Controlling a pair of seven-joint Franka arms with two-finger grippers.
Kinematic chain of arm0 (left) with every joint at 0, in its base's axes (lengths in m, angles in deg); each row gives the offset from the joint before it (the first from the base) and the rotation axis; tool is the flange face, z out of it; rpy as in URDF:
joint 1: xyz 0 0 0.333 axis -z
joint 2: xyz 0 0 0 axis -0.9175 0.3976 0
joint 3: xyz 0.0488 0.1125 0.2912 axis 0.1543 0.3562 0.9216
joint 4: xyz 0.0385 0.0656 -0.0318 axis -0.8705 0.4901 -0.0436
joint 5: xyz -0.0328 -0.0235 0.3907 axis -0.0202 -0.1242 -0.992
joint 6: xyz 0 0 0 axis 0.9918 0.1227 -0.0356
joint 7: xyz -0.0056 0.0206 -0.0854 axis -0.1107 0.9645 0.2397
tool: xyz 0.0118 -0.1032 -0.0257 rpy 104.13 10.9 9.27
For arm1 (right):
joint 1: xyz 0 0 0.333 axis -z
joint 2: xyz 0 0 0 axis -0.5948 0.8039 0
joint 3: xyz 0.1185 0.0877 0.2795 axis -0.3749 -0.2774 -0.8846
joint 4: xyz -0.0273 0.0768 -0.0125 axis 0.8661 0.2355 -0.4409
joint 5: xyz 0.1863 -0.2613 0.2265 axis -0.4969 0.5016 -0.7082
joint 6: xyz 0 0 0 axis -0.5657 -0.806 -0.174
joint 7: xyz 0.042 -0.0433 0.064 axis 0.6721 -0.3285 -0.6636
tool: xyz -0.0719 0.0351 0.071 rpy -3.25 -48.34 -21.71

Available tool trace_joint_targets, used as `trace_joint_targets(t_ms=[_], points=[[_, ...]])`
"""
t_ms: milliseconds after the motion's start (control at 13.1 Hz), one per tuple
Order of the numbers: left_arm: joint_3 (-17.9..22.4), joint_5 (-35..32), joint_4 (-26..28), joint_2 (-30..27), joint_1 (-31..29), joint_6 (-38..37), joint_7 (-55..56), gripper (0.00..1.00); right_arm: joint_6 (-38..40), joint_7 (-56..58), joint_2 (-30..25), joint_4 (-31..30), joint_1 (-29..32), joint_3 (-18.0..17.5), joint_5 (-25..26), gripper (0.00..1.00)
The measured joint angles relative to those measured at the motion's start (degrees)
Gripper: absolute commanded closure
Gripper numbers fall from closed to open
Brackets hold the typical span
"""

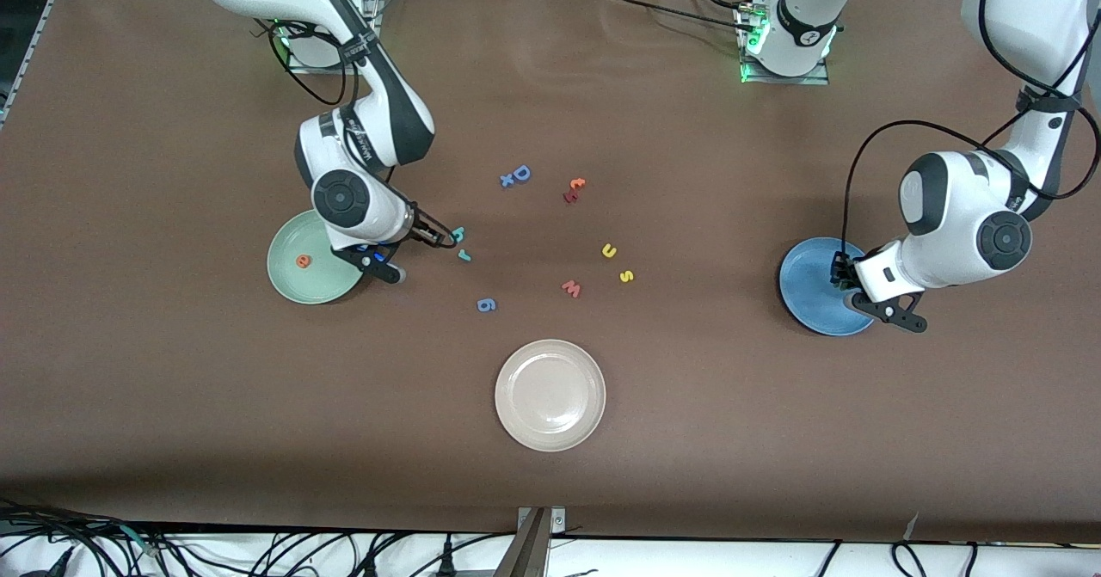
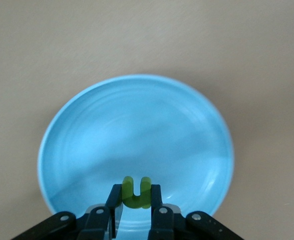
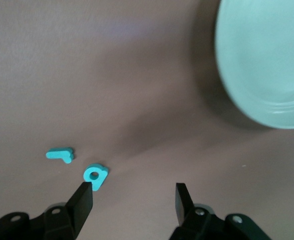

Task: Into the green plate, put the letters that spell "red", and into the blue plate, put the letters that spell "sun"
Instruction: 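Grasp the teal 9 with the right gripper while the left gripper withdraws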

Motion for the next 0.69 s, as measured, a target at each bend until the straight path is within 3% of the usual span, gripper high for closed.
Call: trace_joint_targets(t_ms=[383, 689], points=[[-0.1, -1.6, 0.0, 2.5, -2.0, 3.4, -0.3, 0.75, -16.6, -0.7, 0.6, -9.5, 0.0, -3.0, 0.0, 0.34], [-0.3, -1.6, 0.0, 3.9, -2.0, 4.8, -0.3, 0.74, -18.6, -1.5, 0.6, -10.4, 0.0, -3.9, 0.0, 0.39]])
